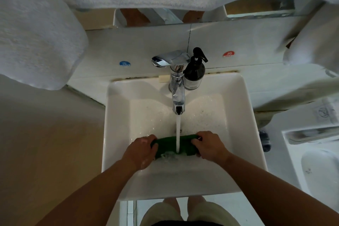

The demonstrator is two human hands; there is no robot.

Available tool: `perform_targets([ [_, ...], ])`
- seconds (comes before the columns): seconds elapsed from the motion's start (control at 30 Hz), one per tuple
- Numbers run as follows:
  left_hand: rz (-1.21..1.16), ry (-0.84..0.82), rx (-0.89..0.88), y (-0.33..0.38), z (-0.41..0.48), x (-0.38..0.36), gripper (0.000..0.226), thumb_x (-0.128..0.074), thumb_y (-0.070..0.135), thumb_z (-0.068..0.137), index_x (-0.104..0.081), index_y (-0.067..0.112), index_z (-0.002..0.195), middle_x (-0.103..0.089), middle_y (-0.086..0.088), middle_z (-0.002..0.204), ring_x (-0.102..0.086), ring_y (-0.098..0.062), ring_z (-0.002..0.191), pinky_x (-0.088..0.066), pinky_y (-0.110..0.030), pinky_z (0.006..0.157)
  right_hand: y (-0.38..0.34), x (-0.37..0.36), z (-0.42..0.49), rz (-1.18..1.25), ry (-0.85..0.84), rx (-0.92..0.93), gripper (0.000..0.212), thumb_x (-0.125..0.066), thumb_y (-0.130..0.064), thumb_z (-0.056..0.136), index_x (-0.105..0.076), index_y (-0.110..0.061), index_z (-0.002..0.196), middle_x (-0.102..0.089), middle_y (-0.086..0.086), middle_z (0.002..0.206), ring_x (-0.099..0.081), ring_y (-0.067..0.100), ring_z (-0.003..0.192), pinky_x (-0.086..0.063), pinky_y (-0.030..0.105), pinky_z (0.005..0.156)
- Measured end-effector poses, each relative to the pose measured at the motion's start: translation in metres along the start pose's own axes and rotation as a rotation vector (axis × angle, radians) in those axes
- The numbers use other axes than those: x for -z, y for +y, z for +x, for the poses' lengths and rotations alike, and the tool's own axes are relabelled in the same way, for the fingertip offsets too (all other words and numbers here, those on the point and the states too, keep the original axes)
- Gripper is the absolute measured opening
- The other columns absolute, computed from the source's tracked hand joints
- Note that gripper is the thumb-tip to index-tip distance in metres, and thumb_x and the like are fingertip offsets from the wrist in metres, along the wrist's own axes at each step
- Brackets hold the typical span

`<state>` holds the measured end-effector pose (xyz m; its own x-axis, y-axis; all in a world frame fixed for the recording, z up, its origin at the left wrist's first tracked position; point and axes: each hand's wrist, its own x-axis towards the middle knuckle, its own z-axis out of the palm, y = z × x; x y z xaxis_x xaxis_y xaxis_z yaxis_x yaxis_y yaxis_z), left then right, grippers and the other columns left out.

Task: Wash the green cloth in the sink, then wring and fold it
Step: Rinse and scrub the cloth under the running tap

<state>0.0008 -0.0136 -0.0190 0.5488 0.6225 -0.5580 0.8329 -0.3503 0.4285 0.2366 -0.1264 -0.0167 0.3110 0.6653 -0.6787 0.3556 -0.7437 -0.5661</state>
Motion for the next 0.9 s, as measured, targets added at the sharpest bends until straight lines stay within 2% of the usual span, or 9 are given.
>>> perform_targets([
  [0.1, 0.145, 0.105, 0.018, 0.005, -0.002, -0.006, 0.045, -0.044, 0.048, 0.099, -0.047, 0.028, 0.14, -0.055, -0.004, 0.132, -0.054, -0.025, 0.118, -0.052, -0.041, 0.096, 0.009, 0.001, -0.008, -0.53, 0.153, 0.136, 0.044, -0.049, -0.054, 0.097, -0.054, -0.026, 0.131, -0.066, 0.003, 0.117, -0.064, 0.019, 0.099, -0.059, 0.037, 0.083],
  [0.2, 0.317, 0.045, -0.219, 0.002, -0.006, -0.026, 0.075, -0.048, 0.062, 0.088, -0.021, 0.038, 0.154, -0.027, -0.009, 0.159, -0.03, -0.035, 0.142, -0.046, -0.05, 0.107, 0.016, -0.007, -0.018, -0.679, -0.015, 0.409, 0.069, -0.054, -0.049, 0.094, -0.02, -0.041, 0.153, -0.019, 0.002, 0.162, -0.023, 0.028, 0.145, -0.042, 0.047, 0.111],
  [0.27, 0.418, -0.022, -0.312, -0.002, -0.005, -0.043, 0.082, -0.056, 0.056, 0.085, -0.014, 0.04, 0.154, -0.027, -0.011, 0.161, -0.031, -0.039, 0.142, -0.048, -0.053, 0.103, 0.023, -0.021, -0.019, -0.803, -0.11, 0.515, 0.069, -0.051, -0.037, 0.098, -0.011, -0.044, 0.155, -0.006, 0.0, 0.166, -0.013, 0.03, 0.148, -0.039, 0.047, 0.113],
  [0.37, 0.45, 0.042, -0.353, -0.004, 0.002, -0.056, 0.074, -0.067, 0.027, 0.089, -0.028, 0.035, 0.152, -0.047, -0.014, 0.146, -0.054, -0.037, 0.12, -0.058, -0.045, 0.087, 0.033, -0.033, -0.006, -0.803, -0.051, 0.522, 0.06, -0.05, -0.028, 0.101, -0.025, -0.042, 0.153, -0.035, 0.004, 0.154, -0.04, 0.026, 0.133, -0.047, 0.04, 0.104],
  [0.47, 0.161, 0.05, -0.289, 0.006, 0.004, -0.043, 0.059, -0.059, 0.014, 0.095, -0.04, 0.028, 0.149, -0.059, -0.012, 0.126, -0.06, -0.028, 0.102, -0.056, -0.039, 0.088, 0.027, -0.024, 0.002, -0.361, -0.045, 0.378, 0.049, -0.06, -0.018, 0.095, -0.046, -0.035, 0.139, -0.065, 0.0, 0.126, -0.063, 0.013, 0.101, -0.056, 0.031, 0.092],
  [0.6, -0.193, -0.022, 0.004, 0.011, 0.005, -0.017, 0.033, -0.052, 0.023, 0.099, -0.048, 0.023, 0.132, -0.069, -0.009, 0.103, -0.064, -0.022, 0.082, -0.057, -0.032, 0.076, 0.014, -0.001, 0.001, 0.044, 0.012, 0.117, 0.025, -0.062, -0.021, 0.097, -0.056, -0.022, 0.122, -0.067, 0.005, 0.106, -0.066, 0.01, 0.078, -0.057, 0.018, 0.061],
  [0.73, 0.125, 0.081, -0.024, 0.004, -0.004, -0.014, 0.058, -0.052, 0.052, 0.095, -0.04, 0.029, 0.147, -0.043, -0.004, 0.146, -0.041, -0.025, 0.13, -0.045, -0.038, 0.105, 0.016, 0.002, -0.014, -0.486, 0.139, 0.241, 0.057, -0.059, -0.047, 0.093, -0.04, -0.03, 0.144, -0.054, 0.003, 0.138, -0.056, 0.017, 0.113, -0.052, 0.032, 0.093],
  [0.83, 0.332, -0.01, -0.17, 0.005, -0.007, -0.03, 0.081, -0.058, 0.059, 0.086, -0.023, 0.034, 0.154, -0.021, -0.005, 0.157, -0.025, -0.03, 0.14, -0.045, -0.044, 0.108, 0.019, -0.015, -0.022, -0.669, -0.041, 0.461, 0.08, -0.065, -0.036, 0.09, -0.018, -0.041, 0.154, -0.013, -0.001, 0.164, -0.018, 0.025, 0.147, -0.039, 0.043, 0.113],
  [0.9, 0.433, -0.03, -0.193, 0.007, -0.006, -0.04, 0.077, -0.059, 0.043, 0.091, -0.02, 0.032, 0.156, -0.022, -0.01, 0.157, -0.029, -0.033, 0.136, -0.049, -0.044, 0.103, 0.02, -0.028, -0.019, -0.757, -0.07, 0.492, 0.075, -0.06, -0.025, 0.094, -0.02, -0.04, 0.155, -0.014, 0.0, 0.165, -0.019, 0.027, 0.147, -0.041, 0.043, 0.112],
])
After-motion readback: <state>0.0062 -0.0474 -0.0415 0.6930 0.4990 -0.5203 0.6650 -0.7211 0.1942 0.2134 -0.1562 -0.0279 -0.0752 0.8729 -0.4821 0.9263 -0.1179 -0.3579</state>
